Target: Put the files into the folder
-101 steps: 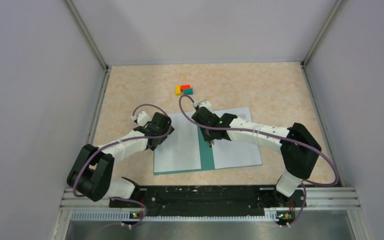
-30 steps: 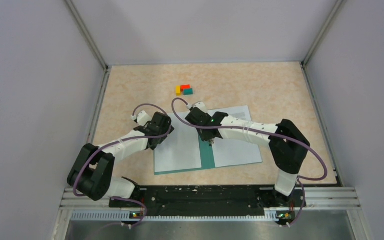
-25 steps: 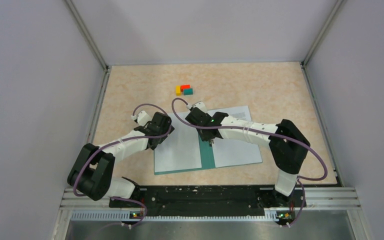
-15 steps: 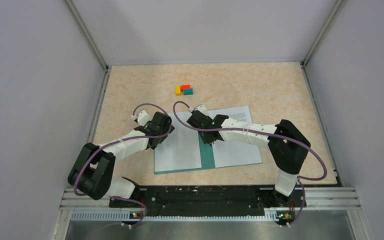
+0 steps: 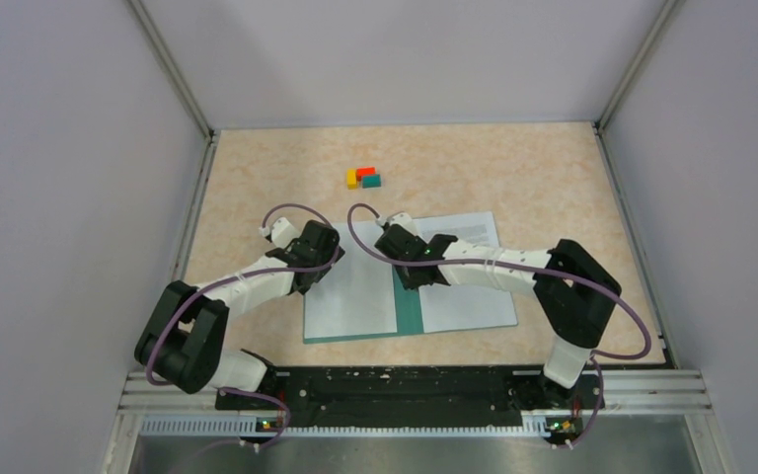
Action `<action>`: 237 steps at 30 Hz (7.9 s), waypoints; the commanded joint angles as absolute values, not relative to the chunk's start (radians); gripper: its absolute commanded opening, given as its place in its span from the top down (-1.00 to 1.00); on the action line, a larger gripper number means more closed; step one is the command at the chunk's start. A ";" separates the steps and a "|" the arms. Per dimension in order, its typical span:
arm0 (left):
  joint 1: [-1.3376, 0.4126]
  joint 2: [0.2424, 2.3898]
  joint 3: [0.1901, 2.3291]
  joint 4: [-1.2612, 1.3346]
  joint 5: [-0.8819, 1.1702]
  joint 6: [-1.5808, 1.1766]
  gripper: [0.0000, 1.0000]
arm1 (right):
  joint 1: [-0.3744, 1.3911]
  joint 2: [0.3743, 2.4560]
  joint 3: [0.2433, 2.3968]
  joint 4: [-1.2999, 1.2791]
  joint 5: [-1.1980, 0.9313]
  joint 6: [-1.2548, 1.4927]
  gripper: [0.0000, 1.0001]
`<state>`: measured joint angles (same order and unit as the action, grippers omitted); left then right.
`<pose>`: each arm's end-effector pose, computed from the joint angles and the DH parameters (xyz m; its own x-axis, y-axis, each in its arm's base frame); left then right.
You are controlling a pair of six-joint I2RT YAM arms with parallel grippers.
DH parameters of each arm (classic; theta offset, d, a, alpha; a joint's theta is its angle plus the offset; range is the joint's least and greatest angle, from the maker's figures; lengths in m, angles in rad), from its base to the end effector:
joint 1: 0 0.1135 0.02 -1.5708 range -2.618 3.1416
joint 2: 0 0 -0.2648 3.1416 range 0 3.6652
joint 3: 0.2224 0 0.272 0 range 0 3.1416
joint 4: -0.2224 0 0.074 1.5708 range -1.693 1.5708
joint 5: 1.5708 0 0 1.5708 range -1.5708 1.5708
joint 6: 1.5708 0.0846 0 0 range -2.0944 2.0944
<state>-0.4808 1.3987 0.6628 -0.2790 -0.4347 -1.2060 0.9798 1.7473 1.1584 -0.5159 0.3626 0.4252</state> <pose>0.2746 -0.1031 0.1127 -0.4765 -0.7071 -0.5224 -0.6242 0.6906 -0.3654 0.2418 0.3065 0.1399 -0.7371 -0.4063 -0.5400 -0.4210 0.9011 -0.1033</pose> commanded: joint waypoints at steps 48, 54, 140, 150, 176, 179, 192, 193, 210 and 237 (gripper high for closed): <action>-0.559 1.452 0.604 -0.342 -0.567 -1.196 -0.96 | 0.773 1.827 1.072 -0.555 0.131 0.348 1.00; -0.561 1.443 0.594 -0.332 -0.569 -1.195 -0.97 | 0.773 1.842 1.081 -0.554 0.126 0.347 1.00; -0.334 1.093 0.699 -0.454 -0.291 -0.711 -0.96 | 0.890 1.840 1.304 -0.522 0.325 0.452 0.35; -0.270 1.011 0.622 -0.434 -0.199 -0.700 -0.96 | 0.900 1.879 1.304 -0.508 0.358 0.454 0.42; -0.198 1.033 0.526 -0.290 -0.057 -0.746 -0.94 | 0.939 1.999 1.337 -0.578 0.418 0.446 0.83; -0.191 1.051 0.525 -0.270 -0.033 -0.742 -0.94 | 0.939 2.001 1.354 -0.590 0.412 0.433 1.00; -0.097 1.064 0.478 -0.184 0.132 -0.706 -0.93 | 0.845 1.837 1.408 -0.649 0.321 0.395 1.00; -0.095 1.065 0.471 -0.169 0.146 -0.709 -0.93 | 0.838 1.824 1.408 -0.650 0.311 0.393 1.00; -0.093 1.067 0.358 0.086 0.400 -0.834 -0.94 | 0.792 1.745 1.451 -0.692 0.257 0.367 1.00; -0.094 0.880 0.559 -0.220 0.364 -0.748 -0.76 | 0.842 1.879 1.265 -0.364 0.053 0.539 1.00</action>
<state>-0.0986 0.9314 0.4976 -0.1513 0.4103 -0.8135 0.8169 1.8668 1.2694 -0.4927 0.1478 0.4694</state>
